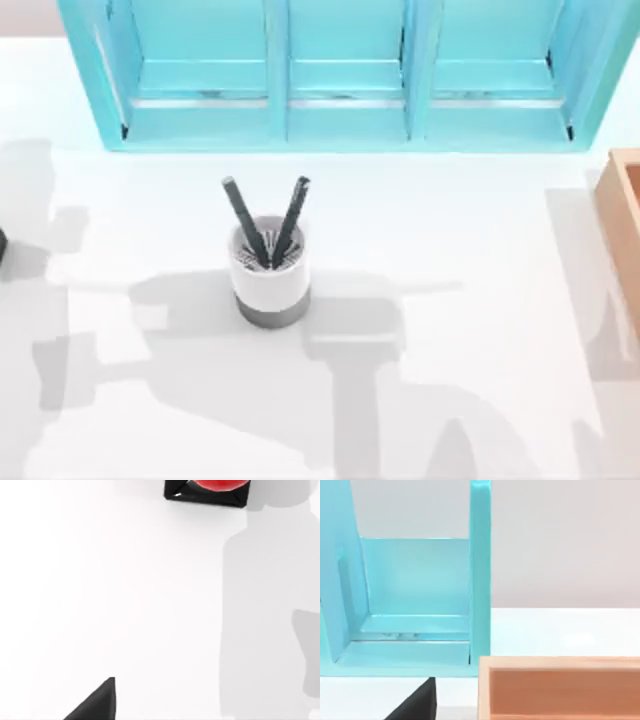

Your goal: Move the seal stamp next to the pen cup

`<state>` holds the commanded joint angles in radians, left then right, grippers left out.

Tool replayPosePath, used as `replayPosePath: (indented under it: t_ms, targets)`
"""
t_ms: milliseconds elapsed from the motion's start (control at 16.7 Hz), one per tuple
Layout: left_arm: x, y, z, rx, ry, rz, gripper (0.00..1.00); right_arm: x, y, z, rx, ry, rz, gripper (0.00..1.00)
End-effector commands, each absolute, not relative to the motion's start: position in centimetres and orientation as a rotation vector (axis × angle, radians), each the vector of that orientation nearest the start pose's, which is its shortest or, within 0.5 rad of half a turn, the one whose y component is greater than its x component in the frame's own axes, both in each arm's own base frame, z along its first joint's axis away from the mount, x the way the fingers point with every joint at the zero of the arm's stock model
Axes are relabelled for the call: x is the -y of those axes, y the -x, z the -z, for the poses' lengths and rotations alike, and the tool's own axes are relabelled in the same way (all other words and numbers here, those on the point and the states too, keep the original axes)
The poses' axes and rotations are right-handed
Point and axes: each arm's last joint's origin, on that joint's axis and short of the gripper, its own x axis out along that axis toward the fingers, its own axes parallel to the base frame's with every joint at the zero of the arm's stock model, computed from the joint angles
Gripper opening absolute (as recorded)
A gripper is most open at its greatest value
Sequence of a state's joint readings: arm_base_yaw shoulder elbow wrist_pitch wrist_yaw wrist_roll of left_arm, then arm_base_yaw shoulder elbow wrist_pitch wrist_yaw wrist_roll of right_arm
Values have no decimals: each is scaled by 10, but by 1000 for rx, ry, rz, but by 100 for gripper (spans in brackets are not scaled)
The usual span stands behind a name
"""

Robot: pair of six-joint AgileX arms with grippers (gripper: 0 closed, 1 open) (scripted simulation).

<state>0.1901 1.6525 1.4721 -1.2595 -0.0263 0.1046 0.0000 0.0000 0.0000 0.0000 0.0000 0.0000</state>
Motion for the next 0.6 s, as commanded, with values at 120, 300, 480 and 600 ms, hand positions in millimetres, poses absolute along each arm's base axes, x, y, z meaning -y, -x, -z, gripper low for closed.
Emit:
replayPosePath:
  t_ms: [120,300,480,600]
  targets:
    - [-71,-336,-273,-1514,28,-75,100,1,-106,-160,0,0,0,100]
    - [-79,-372,-261,-1561,11,-31,100,1,-106,-160,0,0,0,100]
    - [-82,-395,-252,-1572,-8,4,100,1,-106,-160,0,0,0,100]
    - [-83,-401,-249,-1572,-15,15,100,1,-106,-160,0,0,0,100]
